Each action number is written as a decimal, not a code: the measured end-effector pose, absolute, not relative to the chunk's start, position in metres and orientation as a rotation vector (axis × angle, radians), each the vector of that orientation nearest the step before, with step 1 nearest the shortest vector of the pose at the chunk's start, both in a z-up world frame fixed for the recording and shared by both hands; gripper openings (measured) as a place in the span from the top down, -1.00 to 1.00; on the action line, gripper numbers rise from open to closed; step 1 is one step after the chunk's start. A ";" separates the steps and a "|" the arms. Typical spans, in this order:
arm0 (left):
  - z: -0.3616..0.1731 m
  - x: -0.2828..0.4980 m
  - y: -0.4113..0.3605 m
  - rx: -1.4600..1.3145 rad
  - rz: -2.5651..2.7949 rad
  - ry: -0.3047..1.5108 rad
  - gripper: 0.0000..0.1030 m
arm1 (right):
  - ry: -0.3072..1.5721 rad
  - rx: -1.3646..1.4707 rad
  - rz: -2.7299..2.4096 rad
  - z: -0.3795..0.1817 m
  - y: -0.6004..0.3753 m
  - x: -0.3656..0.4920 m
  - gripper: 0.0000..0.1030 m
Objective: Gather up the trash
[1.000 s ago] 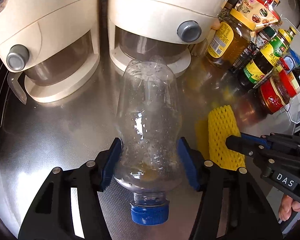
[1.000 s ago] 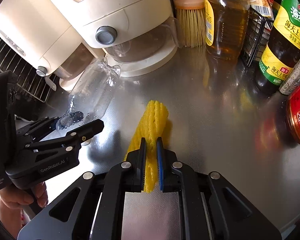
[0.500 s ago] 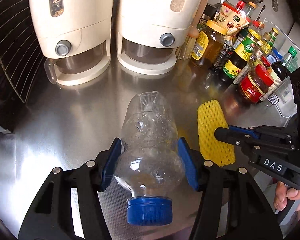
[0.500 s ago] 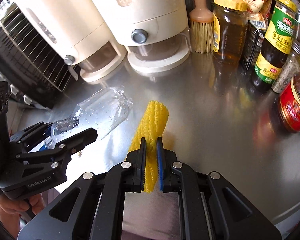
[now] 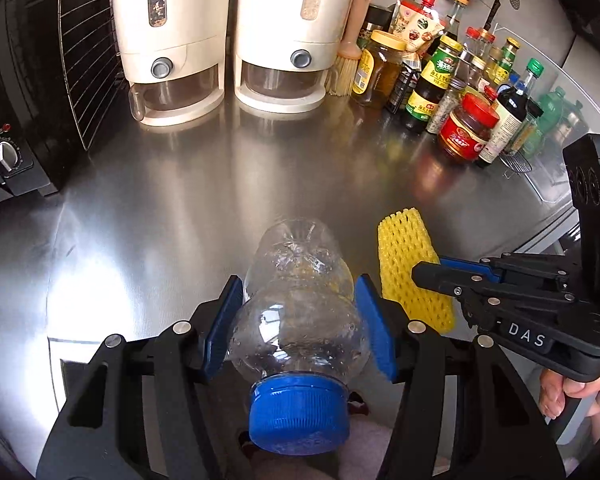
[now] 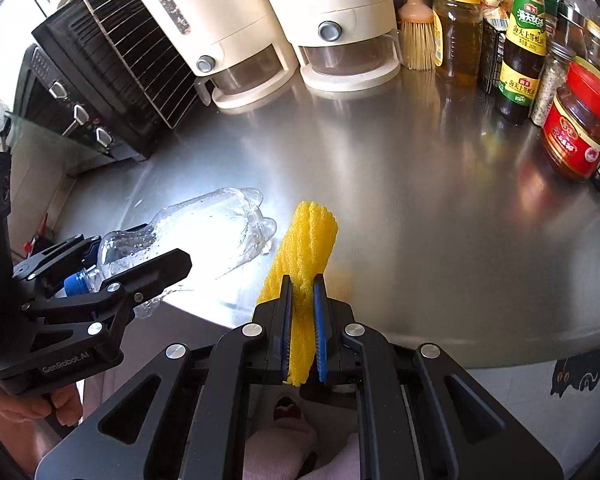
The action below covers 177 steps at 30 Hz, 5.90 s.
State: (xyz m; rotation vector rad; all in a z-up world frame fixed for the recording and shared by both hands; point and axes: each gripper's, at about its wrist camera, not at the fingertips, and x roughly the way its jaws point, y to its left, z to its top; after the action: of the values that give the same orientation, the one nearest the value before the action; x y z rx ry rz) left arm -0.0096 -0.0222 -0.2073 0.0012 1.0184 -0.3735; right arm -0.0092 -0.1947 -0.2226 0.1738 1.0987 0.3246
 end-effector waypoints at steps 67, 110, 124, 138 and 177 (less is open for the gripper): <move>-0.521 -0.065 -0.063 0.061 -0.325 1.537 -0.45 | 1.570 0.322 0.116 -0.511 -0.214 -0.053 -0.15; -0.151 -0.097 -0.010 -0.026 -0.277 1.025 -0.84 | 1.191 0.066 0.060 -0.197 -0.235 -0.098 -0.94; -0.007 -0.083 0.005 -0.040 -0.200 0.716 -0.84 | 0.824 0.070 0.025 -0.033 -0.243 -0.085 -0.94; 0.043 -0.067 0.013 -0.021 -0.108 0.605 -0.84 | 0.646 0.037 -0.031 0.037 -0.234 -0.063 -0.94; 0.059 -0.052 0.000 0.000 -0.124 0.539 -0.84 | 0.572 0.018 -0.040 0.059 -0.223 -0.056 -0.94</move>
State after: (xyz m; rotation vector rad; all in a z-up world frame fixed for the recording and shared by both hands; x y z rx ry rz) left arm -0.0521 0.0001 0.0586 0.0001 0.5395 -0.1243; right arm -0.0555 -0.2229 0.0594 0.0182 0.5723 -0.0400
